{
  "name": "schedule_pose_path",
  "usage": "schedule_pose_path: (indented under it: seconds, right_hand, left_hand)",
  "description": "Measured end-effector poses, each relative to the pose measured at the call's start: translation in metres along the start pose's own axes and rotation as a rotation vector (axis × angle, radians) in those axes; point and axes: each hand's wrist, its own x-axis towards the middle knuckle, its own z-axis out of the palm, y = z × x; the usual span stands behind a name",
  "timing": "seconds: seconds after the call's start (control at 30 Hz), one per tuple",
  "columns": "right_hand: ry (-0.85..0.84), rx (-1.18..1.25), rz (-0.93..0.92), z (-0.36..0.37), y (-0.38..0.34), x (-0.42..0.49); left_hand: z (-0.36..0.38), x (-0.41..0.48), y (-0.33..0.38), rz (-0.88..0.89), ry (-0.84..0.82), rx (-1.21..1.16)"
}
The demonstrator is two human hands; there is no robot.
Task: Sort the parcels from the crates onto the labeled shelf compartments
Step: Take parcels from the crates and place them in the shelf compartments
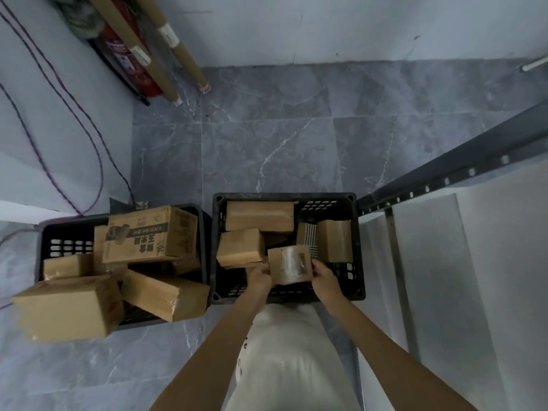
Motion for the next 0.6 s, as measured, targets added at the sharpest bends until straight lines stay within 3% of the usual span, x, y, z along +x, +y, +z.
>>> schedule_pose_path:
  seconds: [0.17, 0.3, 0.47, 0.6]
  right_hand:
    - [0.090, 0.211, -0.113, -0.046, -0.089, -0.102]
    - [0.164, 0.174, -0.218, -0.082, -0.151, -0.180]
    - [0.228, 0.248, -0.476, -0.116, -0.251, -0.281]
    - [0.300, 0.156, -0.746, -0.121, -0.309, -0.348]
  left_hand:
    - [0.007, -0.144, 0.066, 0.083, -0.116, 0.210]
    - [0.005, -0.243, 0.108, 0.240, -0.168, 0.267]
    - [0.002, -0.351, 0.153, 0.466, -0.156, 0.219]
    - [0.005, -0.427, 0.196, 0.491, -0.316, 0.099]
